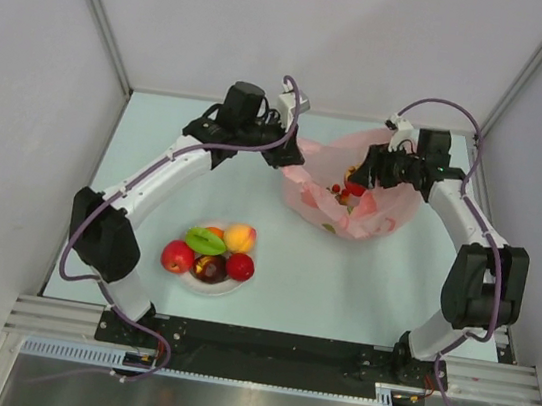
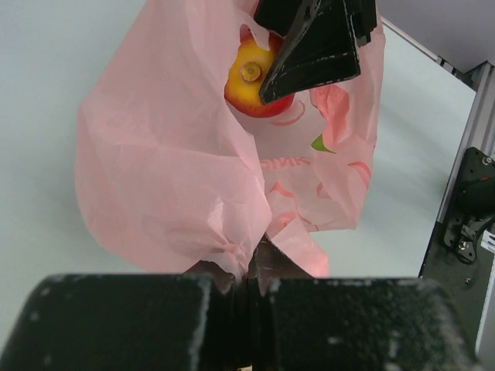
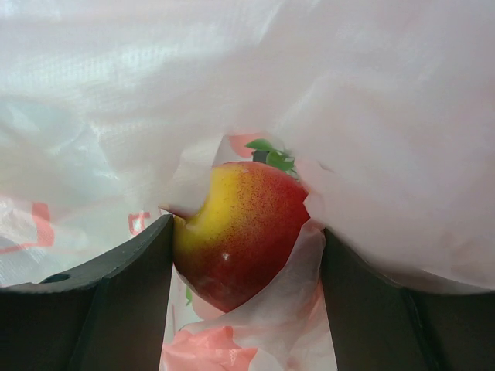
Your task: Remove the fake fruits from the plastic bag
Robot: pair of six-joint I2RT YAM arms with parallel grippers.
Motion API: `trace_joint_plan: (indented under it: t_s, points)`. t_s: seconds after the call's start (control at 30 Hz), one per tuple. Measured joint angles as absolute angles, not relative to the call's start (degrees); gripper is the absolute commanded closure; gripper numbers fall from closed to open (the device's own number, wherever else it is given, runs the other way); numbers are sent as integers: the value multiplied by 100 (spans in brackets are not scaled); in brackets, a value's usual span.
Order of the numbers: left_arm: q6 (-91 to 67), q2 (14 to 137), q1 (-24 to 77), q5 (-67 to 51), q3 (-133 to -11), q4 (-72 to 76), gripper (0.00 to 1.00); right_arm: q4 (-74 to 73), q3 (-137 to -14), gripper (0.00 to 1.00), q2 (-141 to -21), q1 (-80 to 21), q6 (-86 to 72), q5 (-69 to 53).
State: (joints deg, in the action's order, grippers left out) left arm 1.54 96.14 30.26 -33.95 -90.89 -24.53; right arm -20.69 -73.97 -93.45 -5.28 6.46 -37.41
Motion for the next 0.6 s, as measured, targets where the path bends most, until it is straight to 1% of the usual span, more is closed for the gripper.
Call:
trace_joint_plan:
  t_s: [0.13, 0.3, 0.33, 0.4, 0.47, 0.6]
  points:
    - [148, 9690, 3026, -3321, -9115, -2438, 100, -1986, -7439, 36, -9727, -744, 626, -3793]
    - [148, 9808, 3048, -3079, -9059, -2377, 100, -1857, -7441, 34, -10541, -1098, 628, -3771]
    - [145, 9821, 3055, -3009, -9013, -2362, 100, -1868, -7441, 26, -10685, -1164, 637, -3739]
    - [145, 9861, 3096, -2818, -8871, -2314, 100, -1935, -7439, 16, -10892, -1251, 646, -3664]
    - [143, 9915, 3140, -2648, -8757, -2316, 100, -2014, -7439, 1, -10940, -1271, 637, -3590]
    - [145, 10044, 3253, -2270, -8602, -2351, 100, -2351, -7491, 0, -10731, -1114, 764, -3463]
